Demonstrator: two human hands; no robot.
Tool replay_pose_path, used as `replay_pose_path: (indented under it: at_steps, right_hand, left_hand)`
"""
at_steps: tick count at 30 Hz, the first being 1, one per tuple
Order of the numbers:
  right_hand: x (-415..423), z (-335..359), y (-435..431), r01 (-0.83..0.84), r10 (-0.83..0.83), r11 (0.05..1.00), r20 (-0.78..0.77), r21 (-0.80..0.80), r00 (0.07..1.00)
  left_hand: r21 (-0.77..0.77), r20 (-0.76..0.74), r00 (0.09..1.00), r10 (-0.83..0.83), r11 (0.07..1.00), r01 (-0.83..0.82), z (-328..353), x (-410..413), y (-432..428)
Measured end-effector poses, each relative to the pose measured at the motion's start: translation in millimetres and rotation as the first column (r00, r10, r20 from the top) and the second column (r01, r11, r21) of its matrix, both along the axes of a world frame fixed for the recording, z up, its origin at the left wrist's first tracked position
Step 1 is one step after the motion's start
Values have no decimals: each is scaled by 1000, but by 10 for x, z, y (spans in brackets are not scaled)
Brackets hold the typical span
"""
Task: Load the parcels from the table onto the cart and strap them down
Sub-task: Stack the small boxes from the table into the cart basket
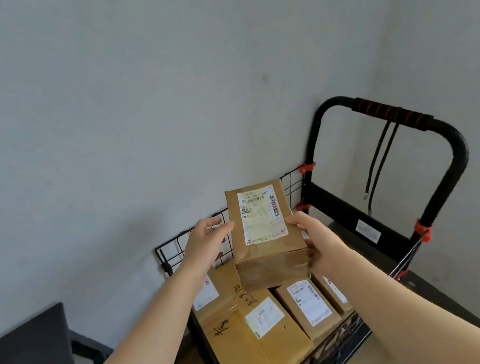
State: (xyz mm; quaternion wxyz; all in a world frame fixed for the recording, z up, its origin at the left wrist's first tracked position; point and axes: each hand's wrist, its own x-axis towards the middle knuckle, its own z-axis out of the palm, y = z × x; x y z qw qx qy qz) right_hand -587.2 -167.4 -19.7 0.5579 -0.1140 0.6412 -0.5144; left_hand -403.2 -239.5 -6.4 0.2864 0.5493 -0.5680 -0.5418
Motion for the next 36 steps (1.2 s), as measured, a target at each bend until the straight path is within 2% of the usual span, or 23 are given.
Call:
replay_pose_path:
  at_steps: [5,10,15,22,28,31,36]
  right_hand:
    - [-214,-250,-507,-41,46,998,-89,57,995]
    - [-307,-554,-867,-109,110,991,-11,77,994]
    - [-459,-975,-1331,-255,256,963,4,84,967]
    - [-548,-1817,-1864,-430,422,884,82,186,903]
    - [-485,-2507,-2061,-505,481,807,157,307,863]
    - [-413,-2733,-2150,-572,545,761,177,306,820]
    - [-361,-2894,-2249,-663,661,691,120,287,741]
  left_hand:
    - [63,28,999,-42,997,40,-243,-203,-444]
    - [125,69,997,-46,991,38,-499,-338,-733]
    - [186,155,988,-20,983,-9,-866,-424,-1007]
    - [350,232,972,41,929,-123,-1682,-533,-1347]
    - [476,297,953,56,857,-199,-2379,-493,-1455]
    - [483,321,945,60,848,-218,-2578,-478,-1457]
    - [484,327,945,30,853,-195,-2643,-598,-1419]
